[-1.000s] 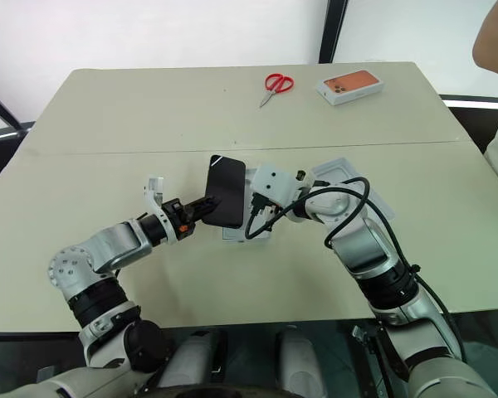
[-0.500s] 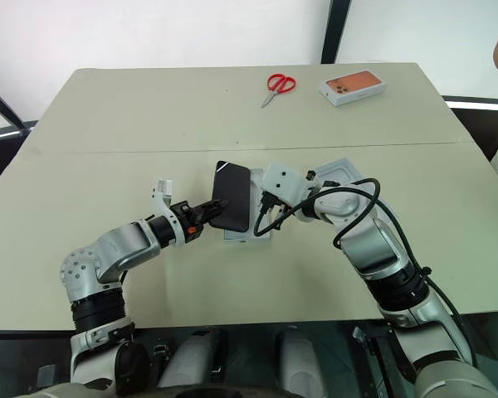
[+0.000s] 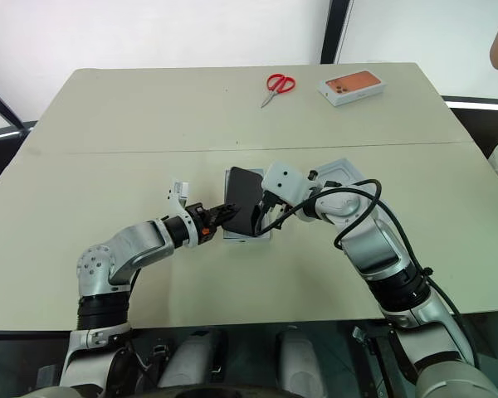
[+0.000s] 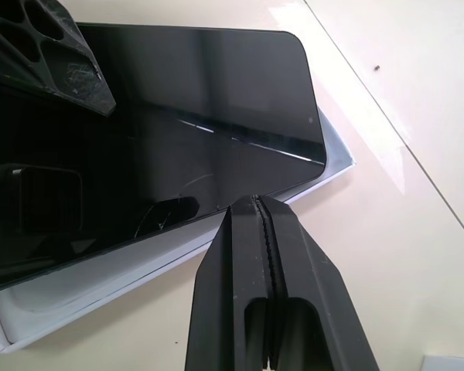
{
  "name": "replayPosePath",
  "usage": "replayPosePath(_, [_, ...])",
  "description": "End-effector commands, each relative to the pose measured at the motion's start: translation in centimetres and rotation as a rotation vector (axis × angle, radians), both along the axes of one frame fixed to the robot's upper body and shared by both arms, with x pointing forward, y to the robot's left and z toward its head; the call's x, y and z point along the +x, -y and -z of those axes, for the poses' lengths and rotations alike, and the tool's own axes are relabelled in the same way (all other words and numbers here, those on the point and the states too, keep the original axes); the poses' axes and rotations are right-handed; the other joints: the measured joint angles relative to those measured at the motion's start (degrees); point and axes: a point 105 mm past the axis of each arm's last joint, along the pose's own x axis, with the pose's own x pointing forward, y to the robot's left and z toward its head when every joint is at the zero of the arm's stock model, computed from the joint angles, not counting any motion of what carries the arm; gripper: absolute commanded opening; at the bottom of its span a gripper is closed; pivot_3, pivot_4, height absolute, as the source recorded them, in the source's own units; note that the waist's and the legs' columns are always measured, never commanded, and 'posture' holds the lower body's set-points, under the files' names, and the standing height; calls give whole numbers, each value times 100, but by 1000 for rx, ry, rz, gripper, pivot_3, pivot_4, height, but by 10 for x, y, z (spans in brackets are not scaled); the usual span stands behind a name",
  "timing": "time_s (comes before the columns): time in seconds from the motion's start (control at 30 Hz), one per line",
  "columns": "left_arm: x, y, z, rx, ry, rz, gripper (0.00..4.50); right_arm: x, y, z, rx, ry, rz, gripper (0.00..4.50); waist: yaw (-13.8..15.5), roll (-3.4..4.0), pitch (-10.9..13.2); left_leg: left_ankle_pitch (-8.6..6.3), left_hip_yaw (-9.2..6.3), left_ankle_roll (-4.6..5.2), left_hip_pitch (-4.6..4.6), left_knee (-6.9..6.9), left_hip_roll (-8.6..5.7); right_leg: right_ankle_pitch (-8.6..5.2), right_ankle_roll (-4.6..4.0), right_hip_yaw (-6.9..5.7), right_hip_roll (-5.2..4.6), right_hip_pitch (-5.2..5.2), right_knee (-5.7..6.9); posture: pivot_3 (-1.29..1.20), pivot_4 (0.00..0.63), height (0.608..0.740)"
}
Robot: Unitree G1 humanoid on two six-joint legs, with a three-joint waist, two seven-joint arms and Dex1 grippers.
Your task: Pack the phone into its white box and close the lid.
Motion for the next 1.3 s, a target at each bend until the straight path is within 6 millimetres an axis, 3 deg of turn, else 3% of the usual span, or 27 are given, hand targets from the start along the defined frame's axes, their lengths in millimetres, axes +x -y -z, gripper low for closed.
replayPosePath(0.03, [-1,2,-8,-35,21,10,33,0,0,-12,13,43,-3,0,-1,0,0,0,0,0,0,0,0,0,0,0,0,0,0,0,150,740])
replayPosePath(0.07, [-1,2,-8,-35,21,10,33,0,0,-12,13,43,-2,0,-3,0,0,0,0,0,0,0,0,0,0,0,0,0,0,0,150,740])
replayPosePath(0.37, [-8,-3,-12,-23,34,28,4199,2,1,-13,13,47,0,0,-7,1,-1,0,-1,0,3,0,2,0,0,0,1,4,0,0,150,740])
replayPosePath(0.77, [-18,-26,-18,109,84,86,4199,4,-2,-14,17,50,-7,0,-8,3,-2,0,-2,1,5,-1,3,-1,-1,0,4,5,-2,0,150,740])
replayPosePath(1.1, [-19,-25,-20,114,108,113,4199,4,-4,-14,19,53,-14,0,-8,3,-2,-1,-1,2,4,-1,3,-1,-1,0,2,6,-3,0,150,740])
replayPosePath(1.3, [-20,-23,-18,113,101,125,4199,-18,-2,-9,-25,-5,-134,0,1,4,-1,-1,-1,3,4,-1,4,-1,-1,0,2,6,-4,0,150,740])
